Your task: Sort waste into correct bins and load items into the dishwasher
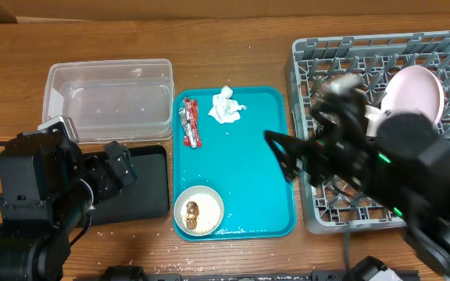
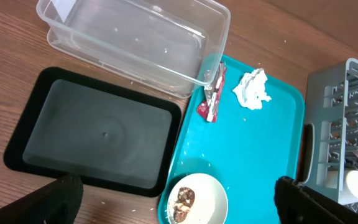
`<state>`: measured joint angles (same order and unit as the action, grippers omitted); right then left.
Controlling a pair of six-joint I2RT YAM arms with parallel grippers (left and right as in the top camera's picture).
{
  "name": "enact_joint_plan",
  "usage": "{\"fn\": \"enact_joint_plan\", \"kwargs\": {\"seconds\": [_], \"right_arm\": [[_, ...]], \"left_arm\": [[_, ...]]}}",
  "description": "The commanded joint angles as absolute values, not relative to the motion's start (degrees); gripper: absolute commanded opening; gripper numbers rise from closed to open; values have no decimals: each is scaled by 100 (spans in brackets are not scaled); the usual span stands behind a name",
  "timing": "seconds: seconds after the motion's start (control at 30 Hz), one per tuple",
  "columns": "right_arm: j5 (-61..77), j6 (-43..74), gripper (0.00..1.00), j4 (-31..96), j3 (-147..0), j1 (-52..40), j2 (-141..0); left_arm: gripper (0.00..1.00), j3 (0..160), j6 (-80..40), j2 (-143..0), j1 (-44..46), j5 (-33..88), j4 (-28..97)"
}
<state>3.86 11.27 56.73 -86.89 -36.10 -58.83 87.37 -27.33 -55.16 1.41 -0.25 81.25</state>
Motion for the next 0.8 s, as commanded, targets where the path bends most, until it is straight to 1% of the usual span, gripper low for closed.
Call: {"fn": "enact_joint_plan", "kwargs": {"seconds": [0.0, 0.07, 0.2, 0.4, 0.67, 0.77], "right_arm": [[259, 1041, 100, 5813, -8698, -3616, -5531], [231, 1013, 100, 6130, -8698, -3616, -5323], [-333, 888, 100, 6814, -8698, -3616, -4980], [-1046, 891, 100, 7397, -8698, -3616, -4735], [-1197, 871, 100, 7470, -8659, -3577, -4735], [-1194, 873, 100, 7273, -8532, -3229, -4659]], "left_arm": [[100, 8823, -2834, -5511, 152, -45, 8119], [100, 8823, -2834, -5511, 152, -45, 8119], [100, 8823, -2834, -5513, 152, -45, 8119], [100, 8823, -2834, -5511, 152, -45, 8119], [100, 8823, -2834, -5511, 152, -45, 8119], [100, 8823, -2834, -5513, 152, -45, 8119]]}}
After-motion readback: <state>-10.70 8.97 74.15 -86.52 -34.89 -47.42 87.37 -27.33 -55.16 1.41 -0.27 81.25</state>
